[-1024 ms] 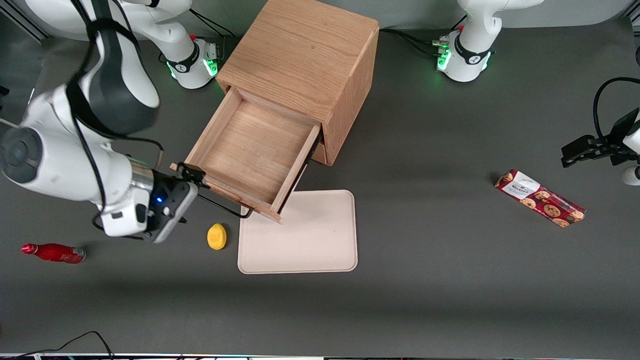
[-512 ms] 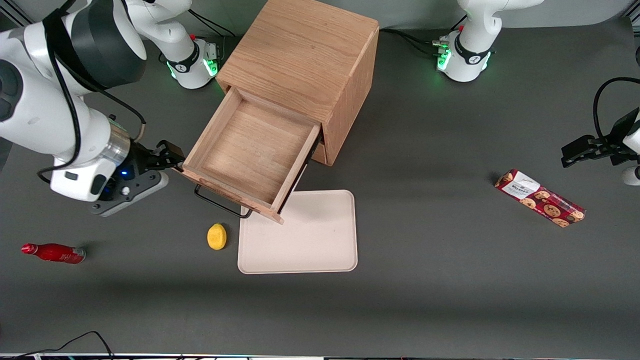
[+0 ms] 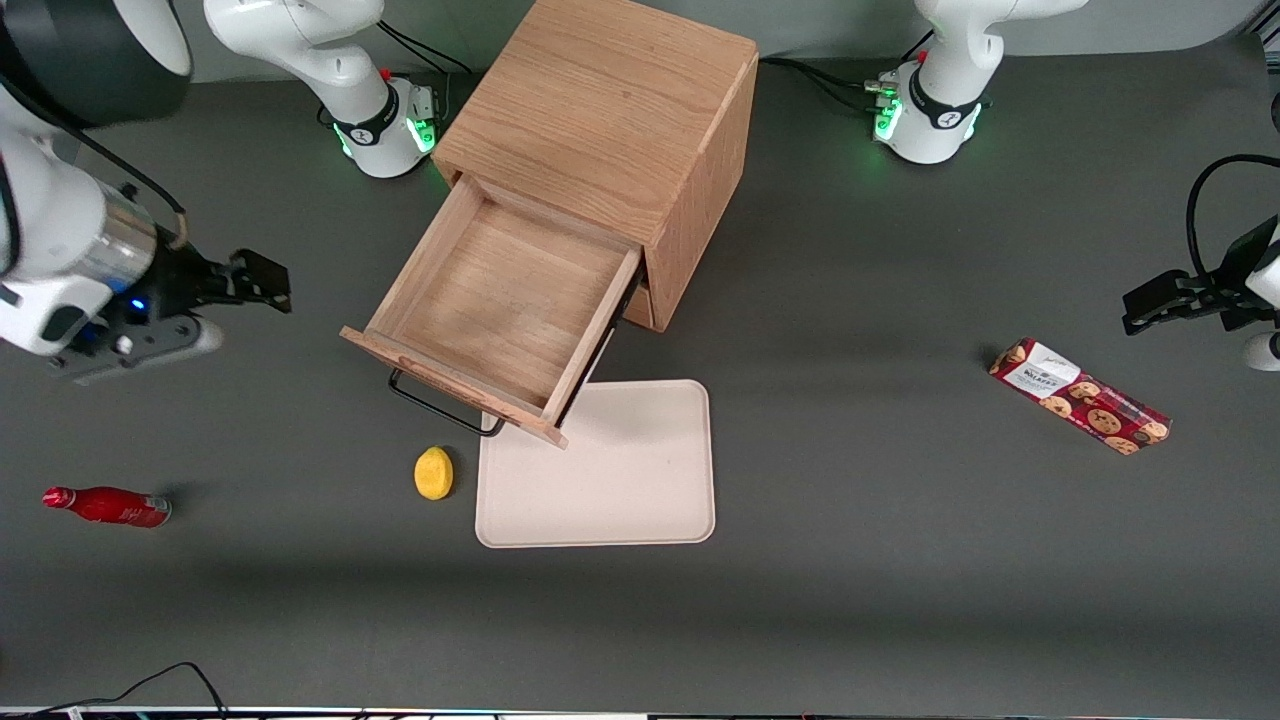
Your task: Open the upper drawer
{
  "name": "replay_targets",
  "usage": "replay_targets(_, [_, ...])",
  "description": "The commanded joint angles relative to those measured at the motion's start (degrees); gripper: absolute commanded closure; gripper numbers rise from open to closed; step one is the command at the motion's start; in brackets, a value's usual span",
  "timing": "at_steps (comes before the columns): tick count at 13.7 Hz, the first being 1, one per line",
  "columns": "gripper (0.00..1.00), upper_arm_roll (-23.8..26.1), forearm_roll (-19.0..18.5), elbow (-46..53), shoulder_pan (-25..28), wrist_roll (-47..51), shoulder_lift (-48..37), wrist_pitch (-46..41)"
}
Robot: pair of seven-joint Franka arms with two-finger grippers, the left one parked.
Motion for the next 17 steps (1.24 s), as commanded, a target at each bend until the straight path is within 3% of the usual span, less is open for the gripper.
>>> replay_targets(1, [0.0,1.09,-1.22,-11.52,-3.17,2.26,-8.38,3.68])
replay_targets(6, [0.0,0.91,-1.66,-16.9,-6.69,2.17,-13.67,3.95])
replay_targets(17, [0.0,0.64,-2.1,-11.64,-6.86,1.65,-10.6,3.69])
